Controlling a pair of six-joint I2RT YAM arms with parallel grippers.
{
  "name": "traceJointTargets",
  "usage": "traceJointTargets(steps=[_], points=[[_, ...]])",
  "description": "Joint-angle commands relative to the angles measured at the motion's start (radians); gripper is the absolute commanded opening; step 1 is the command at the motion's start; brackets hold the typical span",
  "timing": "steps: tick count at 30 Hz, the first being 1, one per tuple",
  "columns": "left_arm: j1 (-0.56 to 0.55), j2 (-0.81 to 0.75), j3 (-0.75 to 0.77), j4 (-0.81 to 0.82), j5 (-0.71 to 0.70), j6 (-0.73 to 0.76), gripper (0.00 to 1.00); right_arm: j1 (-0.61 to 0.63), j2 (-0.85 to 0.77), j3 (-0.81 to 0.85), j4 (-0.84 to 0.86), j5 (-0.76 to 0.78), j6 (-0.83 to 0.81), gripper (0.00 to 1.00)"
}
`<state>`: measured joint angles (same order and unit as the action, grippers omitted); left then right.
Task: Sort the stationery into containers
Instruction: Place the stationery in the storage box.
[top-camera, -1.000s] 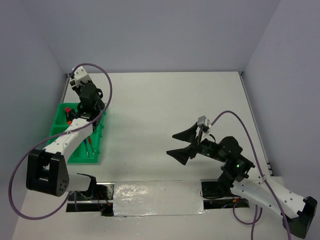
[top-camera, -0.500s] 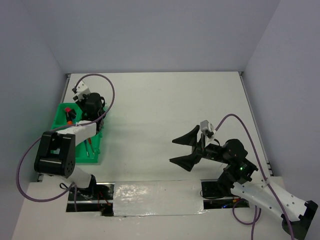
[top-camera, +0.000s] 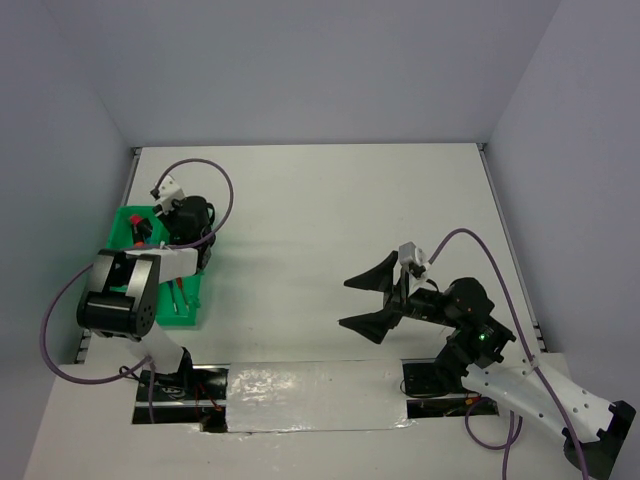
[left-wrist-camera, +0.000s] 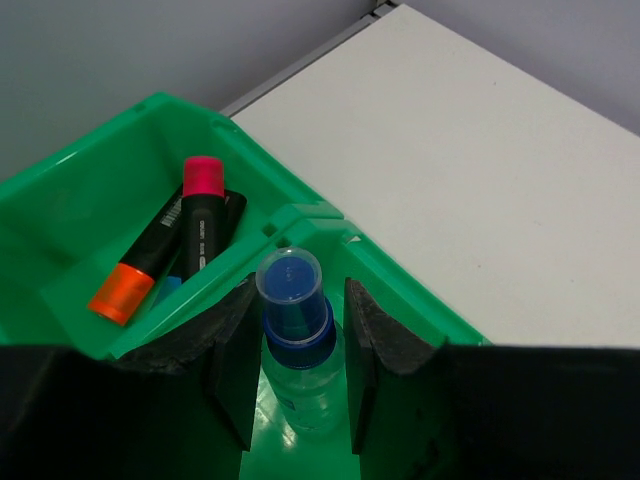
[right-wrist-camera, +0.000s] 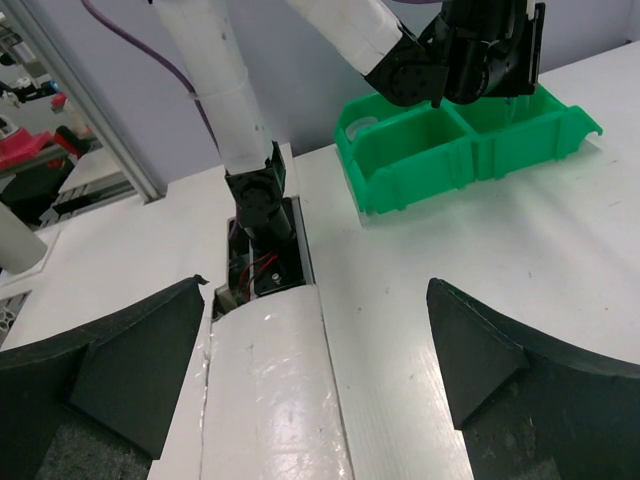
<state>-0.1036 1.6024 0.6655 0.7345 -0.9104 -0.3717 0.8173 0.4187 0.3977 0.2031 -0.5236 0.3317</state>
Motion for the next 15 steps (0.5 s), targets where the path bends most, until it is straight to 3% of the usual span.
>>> traceJointTargets(steps=[1, 2, 7, 11, 15], points=[[-0.001, 0.025, 0.011, 0.078, -0.002, -0.019, 0.27, -0.003, -0.001, -0.011, 0.009, -0.012, -0.025, 1.0], [-0.001, 0.027, 0.011, 0.08, -0.002, -0.022, 0.34, -0.001, -0.003, -0.011, 0.004, -0.007, -0.028, 1.0], [-0.001, 0.056, 0.026, 0.06, -0.001, -0.01, 0.51, -0.003, -0.003, -0.01, -0.014, 0.017, -0.04, 1.0], [-0.001, 0.037, -0.012, 0.104, -0.01, -0.016, 0.79, -0.003, 0.011, -0.014, -0.004, 0.016, -0.037, 1.0], [-0.002, 0.019, -0.003, 0.082, -0.012, -0.016, 0.87, -0.001, 0.046, -0.014, 0.024, 0.001, -0.031, 1.0]])
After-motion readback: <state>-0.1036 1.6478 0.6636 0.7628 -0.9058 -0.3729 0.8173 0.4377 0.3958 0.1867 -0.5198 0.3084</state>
